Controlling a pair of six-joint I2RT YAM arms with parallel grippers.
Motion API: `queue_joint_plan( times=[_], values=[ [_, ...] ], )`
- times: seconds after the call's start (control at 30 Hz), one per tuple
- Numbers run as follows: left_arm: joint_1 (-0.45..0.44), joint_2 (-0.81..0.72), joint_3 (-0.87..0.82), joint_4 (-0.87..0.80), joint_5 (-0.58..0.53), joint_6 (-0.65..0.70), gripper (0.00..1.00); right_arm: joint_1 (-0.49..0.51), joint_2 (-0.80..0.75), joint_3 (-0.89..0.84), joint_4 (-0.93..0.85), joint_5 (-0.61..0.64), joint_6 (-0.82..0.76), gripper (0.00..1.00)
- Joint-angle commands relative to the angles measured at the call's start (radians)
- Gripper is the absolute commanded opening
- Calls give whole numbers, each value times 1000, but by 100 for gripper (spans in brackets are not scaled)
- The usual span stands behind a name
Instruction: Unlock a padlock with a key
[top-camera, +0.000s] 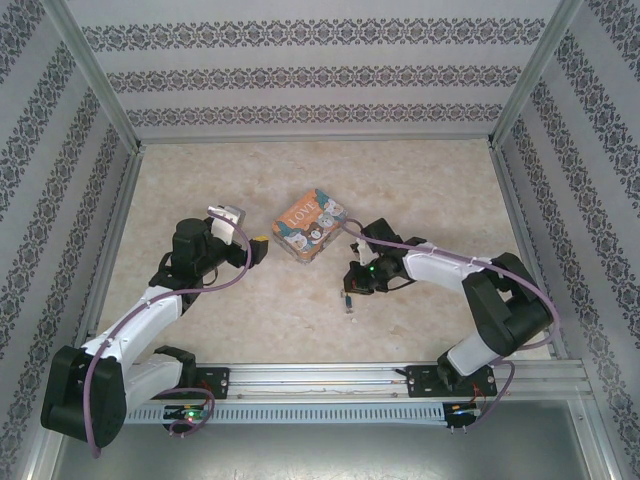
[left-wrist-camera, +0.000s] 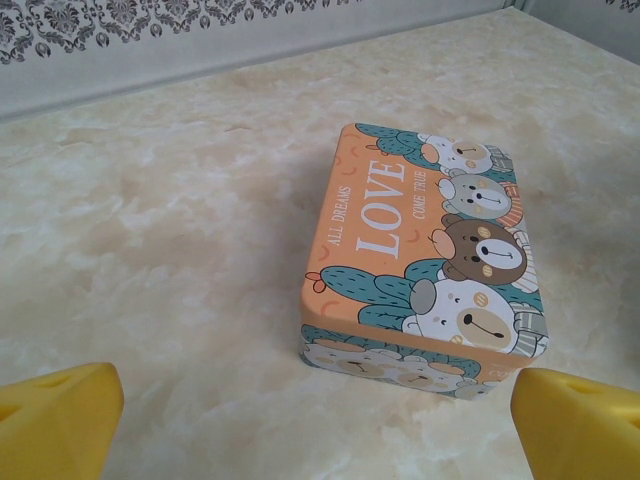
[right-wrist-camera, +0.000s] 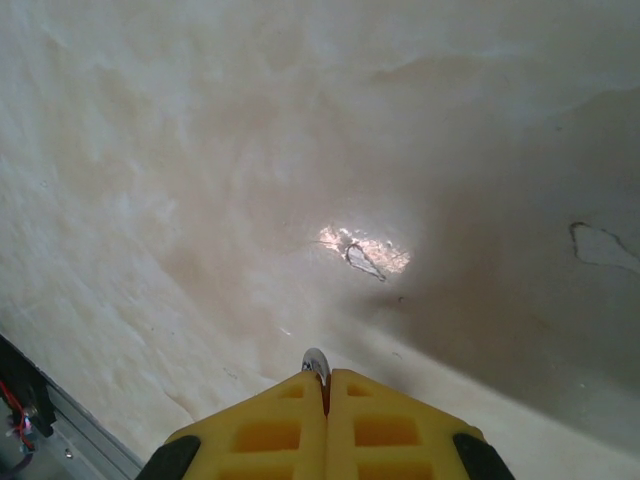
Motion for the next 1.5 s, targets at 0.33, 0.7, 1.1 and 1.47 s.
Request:
queue_joint_plan(
  times=[0.33,0.7,1.1,1.47],
  values=[
    [-11,9,5,35,30,23,99,19,72,28,34,-10,20,0],
    [-14,11,7,35,31,26,99,20,84,22,39,0,27,0],
    [-17,13,8,29,29,32,99,19,62,12,40,4,27,7],
    [-17,10,10,26,26,35,99,19,29,-6,45,8,30,18]
  ],
)
